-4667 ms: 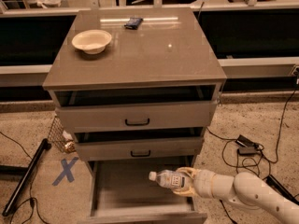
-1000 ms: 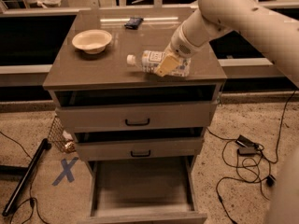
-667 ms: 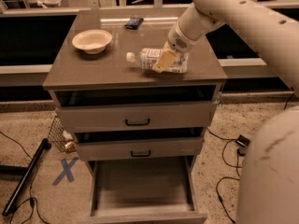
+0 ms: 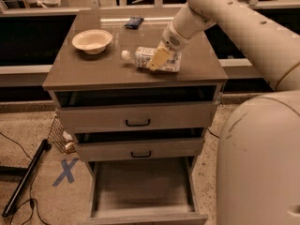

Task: Pick blue plastic bottle from bottom drawer and place on counter

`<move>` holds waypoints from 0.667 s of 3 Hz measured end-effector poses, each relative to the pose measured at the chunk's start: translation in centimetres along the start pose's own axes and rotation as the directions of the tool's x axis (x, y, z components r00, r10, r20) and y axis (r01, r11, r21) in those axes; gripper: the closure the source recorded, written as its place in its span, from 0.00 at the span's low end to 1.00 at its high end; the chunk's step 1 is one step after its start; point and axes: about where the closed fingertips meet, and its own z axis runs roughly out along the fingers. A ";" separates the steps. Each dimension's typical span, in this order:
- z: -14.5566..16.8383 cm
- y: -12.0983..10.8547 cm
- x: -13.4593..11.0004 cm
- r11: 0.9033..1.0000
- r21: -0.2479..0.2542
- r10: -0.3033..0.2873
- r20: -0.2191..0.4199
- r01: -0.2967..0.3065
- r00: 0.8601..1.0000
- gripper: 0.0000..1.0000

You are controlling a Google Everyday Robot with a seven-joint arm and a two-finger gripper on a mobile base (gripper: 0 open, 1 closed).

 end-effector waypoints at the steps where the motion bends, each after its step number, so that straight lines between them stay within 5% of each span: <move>1: 0.3 0.1 0.0 1.000 -0.005 0.000 0.000 0.000 1.000 0.58; 2: 0.6 0.2 0.0 1.000 -0.010 0.000 -0.001 0.000 1.000 0.35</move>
Offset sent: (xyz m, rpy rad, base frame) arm 0.0004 0.0020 -0.0019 0.0021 0.0034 0.0023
